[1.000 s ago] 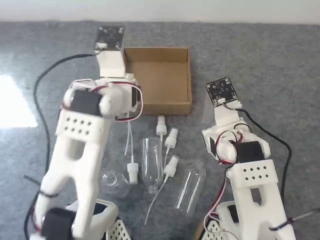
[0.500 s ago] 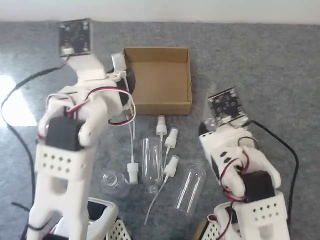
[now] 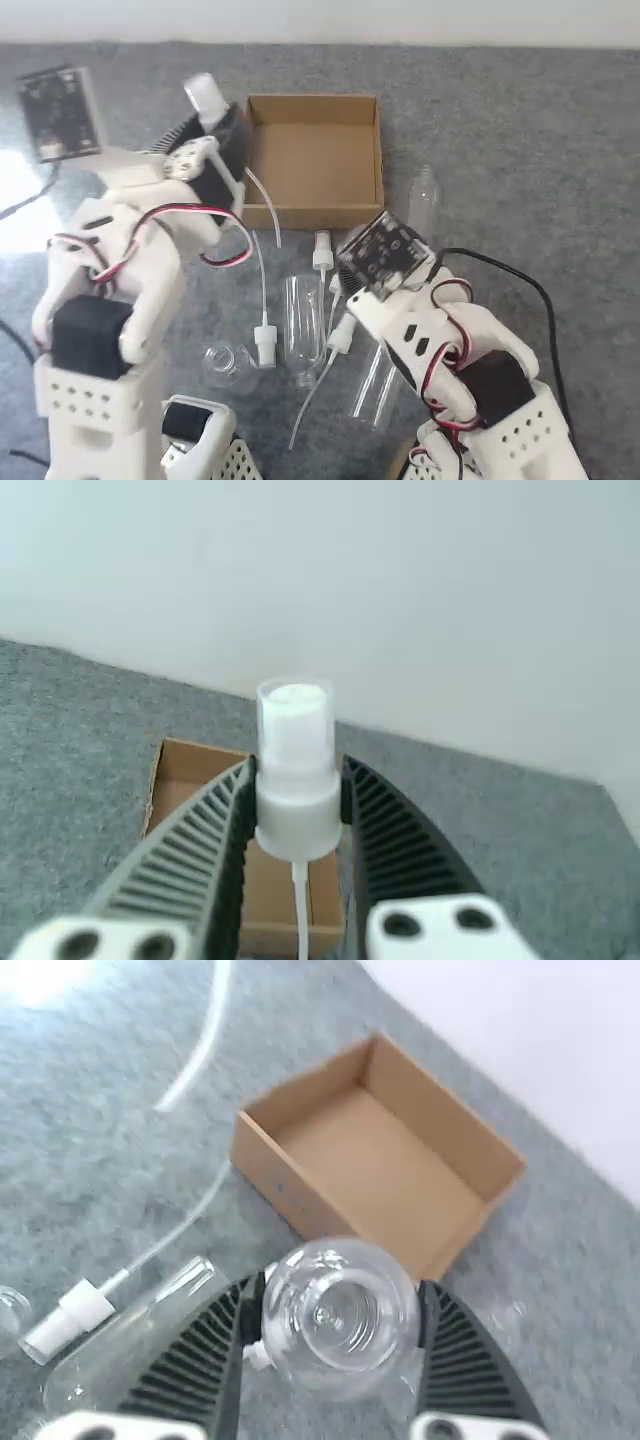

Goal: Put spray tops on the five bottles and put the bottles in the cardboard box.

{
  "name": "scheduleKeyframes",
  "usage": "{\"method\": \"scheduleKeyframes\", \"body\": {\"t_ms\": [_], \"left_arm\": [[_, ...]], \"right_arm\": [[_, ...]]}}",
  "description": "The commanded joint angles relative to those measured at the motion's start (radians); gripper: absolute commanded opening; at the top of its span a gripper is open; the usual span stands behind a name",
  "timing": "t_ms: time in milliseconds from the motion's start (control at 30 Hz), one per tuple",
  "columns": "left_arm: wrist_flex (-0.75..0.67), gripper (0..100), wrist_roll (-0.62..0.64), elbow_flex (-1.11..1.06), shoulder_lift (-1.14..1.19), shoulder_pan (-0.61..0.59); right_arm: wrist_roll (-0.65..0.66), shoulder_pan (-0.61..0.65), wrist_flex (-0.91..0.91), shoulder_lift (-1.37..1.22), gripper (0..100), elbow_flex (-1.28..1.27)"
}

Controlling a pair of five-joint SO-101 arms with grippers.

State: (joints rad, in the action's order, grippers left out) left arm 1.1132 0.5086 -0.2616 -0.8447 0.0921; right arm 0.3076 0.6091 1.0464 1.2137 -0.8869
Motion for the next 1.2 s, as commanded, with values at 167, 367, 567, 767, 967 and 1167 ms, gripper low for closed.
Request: {"method": "scheduleKeyframes", "body": {"t_ms": [167,367,567,767,967,1167], "left_arm": [[-0.057,1,0.100,0.050,-0.035,-0.064],[-0.094,1,0.101,0.008,-0.037,0.038],[-0.157,1,0.140,-0.068,-0.084,0.086],[-0.199,1,0.157,-0.173,-0.264,0.110],[-0.334,1,0.152,-0.334,-0.417,0.221],[-0.400,1,0.091,-0.432,-0.499,0.305]], "right_arm": [[0.038,0.070,-0.036,0.039,12.1,0.012],[0.037,0.074,-0.030,0.047,12.1,-0.011],[0.038,0.074,-0.030,0.208,12.1,-0.084],[0.044,0.074,-0.038,0.401,12.1,-0.199],[0.097,0.166,-0.038,0.433,12.1,-0.252],[0.097,0.176,-0.038,0.433,12.1,-0.256]]}}
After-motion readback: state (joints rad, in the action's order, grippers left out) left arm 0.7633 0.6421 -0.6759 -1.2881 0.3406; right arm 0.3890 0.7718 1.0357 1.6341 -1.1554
